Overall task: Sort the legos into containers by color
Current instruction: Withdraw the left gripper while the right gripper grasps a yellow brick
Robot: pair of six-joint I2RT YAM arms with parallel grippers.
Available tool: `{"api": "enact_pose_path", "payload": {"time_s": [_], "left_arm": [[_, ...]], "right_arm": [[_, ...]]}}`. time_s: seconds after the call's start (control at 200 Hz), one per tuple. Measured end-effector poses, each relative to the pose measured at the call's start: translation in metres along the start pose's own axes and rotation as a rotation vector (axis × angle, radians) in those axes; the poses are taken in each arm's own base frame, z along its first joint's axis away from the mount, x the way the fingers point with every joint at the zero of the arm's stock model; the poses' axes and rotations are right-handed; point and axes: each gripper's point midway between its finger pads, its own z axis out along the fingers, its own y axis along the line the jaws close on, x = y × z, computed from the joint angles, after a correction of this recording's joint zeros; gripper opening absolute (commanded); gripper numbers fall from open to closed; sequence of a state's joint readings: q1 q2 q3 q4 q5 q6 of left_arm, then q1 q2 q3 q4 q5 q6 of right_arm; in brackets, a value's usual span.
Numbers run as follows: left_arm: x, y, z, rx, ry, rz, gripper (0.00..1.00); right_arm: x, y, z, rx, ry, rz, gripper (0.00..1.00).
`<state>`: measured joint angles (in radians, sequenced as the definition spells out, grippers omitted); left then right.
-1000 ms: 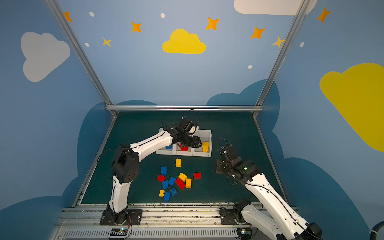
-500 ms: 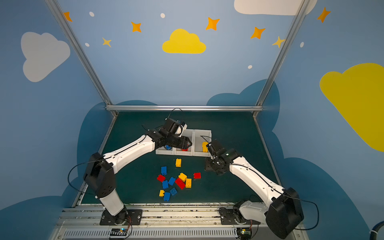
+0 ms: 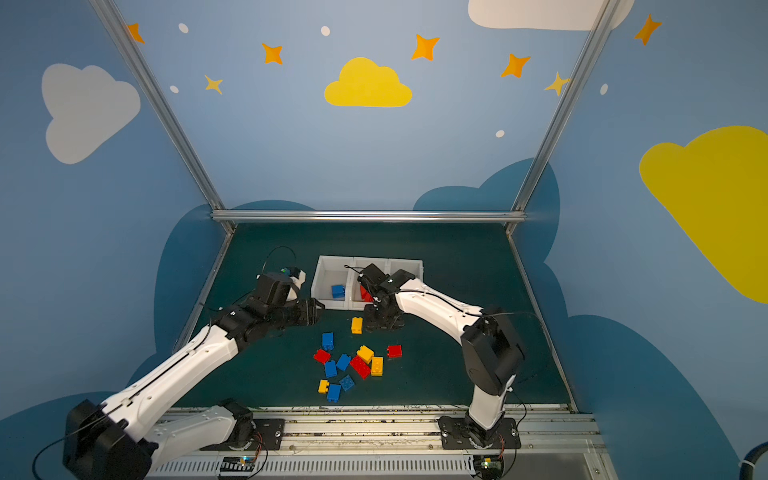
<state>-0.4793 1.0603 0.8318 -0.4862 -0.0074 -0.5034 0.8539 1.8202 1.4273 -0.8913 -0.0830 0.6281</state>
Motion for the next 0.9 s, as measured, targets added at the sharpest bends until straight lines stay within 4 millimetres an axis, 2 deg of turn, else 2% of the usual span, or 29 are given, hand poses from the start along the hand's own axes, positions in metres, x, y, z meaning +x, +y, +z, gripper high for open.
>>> {"api": "enact_pose_path", "payload": {"time_s": [0.23, 0.41, 0.586, 0.706, 0.816, 0.896], "left_arm": [[0.029, 0.025, -0.013, -0.022, -0.037, -0.058, 0.65], [0.045, 0.033, -0.019, -0.024, -0.033, -0.077, 0.65], [0.050, 0.036, -0.021, -0.021, -0.032, -0.084, 0.66], [0.054, 0.037, -0.020, -0.019, -0.022, -0.087, 0.66], [0.055, 0.037, -0.020, -0.018, -0.020, -0.087, 0.66], [0.055, 0.037, -0.020, -0.017, -0.019, -0.090, 0.66]], "right_arm": [[-0.017, 0.033, 0.030, 0.026, 0.016, -0.035, 0.62], [-0.032, 0.035, 0.044, 0.073, 0.007, -0.010, 0.62], [-0.034, 0.032, 0.053, 0.104, 0.013, 0.017, 0.59], [-0.034, 0.030, 0.060, 0.117, 0.024, 0.023, 0.52], [-0.034, 0.029, 0.068, 0.125, 0.035, 0.024, 0.38], [-0.033, 0.028, 0.070, 0.129, 0.041, 0.023, 0.32]]}}
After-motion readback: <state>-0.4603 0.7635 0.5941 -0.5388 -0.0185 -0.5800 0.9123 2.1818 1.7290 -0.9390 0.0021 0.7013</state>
